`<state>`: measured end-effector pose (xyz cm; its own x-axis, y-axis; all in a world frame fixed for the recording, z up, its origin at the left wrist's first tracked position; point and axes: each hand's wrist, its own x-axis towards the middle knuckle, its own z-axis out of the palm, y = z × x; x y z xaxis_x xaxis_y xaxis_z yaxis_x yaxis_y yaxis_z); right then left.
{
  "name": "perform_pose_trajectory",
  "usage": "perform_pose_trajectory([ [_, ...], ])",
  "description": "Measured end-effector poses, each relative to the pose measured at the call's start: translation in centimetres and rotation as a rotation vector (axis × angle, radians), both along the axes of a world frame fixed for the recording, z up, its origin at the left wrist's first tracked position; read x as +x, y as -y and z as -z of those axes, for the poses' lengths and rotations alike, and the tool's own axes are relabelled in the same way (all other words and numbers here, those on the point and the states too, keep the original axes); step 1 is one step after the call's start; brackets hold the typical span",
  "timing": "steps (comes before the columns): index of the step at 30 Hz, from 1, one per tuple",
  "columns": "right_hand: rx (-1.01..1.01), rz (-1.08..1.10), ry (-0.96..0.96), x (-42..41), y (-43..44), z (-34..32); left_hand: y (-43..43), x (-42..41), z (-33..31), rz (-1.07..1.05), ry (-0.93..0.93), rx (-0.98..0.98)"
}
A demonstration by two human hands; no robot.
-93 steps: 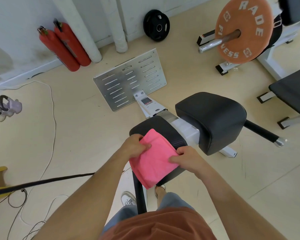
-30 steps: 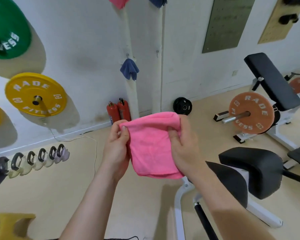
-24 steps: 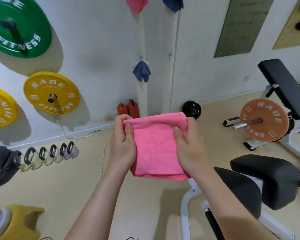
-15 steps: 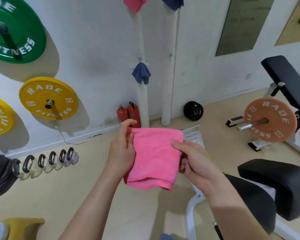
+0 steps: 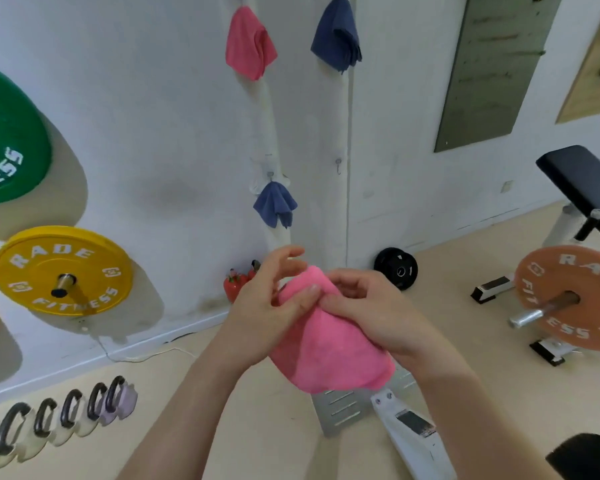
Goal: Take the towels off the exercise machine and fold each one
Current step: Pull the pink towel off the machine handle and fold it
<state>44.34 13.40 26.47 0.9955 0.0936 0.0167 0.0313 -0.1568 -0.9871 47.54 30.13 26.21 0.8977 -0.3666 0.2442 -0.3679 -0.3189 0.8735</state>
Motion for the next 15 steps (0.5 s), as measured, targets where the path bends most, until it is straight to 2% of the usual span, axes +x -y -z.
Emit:
perform_pose_trajectory([
  [2, -0.125, -0.008, 0.097, 3.6, 0.3, -1.0, 0.3, 3.6, -0.9, 0.004, -0.005, 0.049],
  [4, -0.241, 0.025, 0.152, 7.4, 0.5, -1.6, 0.4, 7.7, -1.5, -0.004, -0.032, -0.03],
  [9, -0.422, -0.036, 0.08, 17.0, 1.1, -0.2, -1.2, 18.9, -1.0, -0.071, -0.085, -0.278],
  [12, -0.424, 0.052, 0.133, 21.8, 0.8, 0.7, -1.4, 26.1, -0.6, -0.109, -0.139, -0.386],
  [15, -0.406, 0.177, 0.175, 25.3, 0.4, 0.5, 0.4, 32.2, -0.1, -0.042, -0.24, -0.411],
])
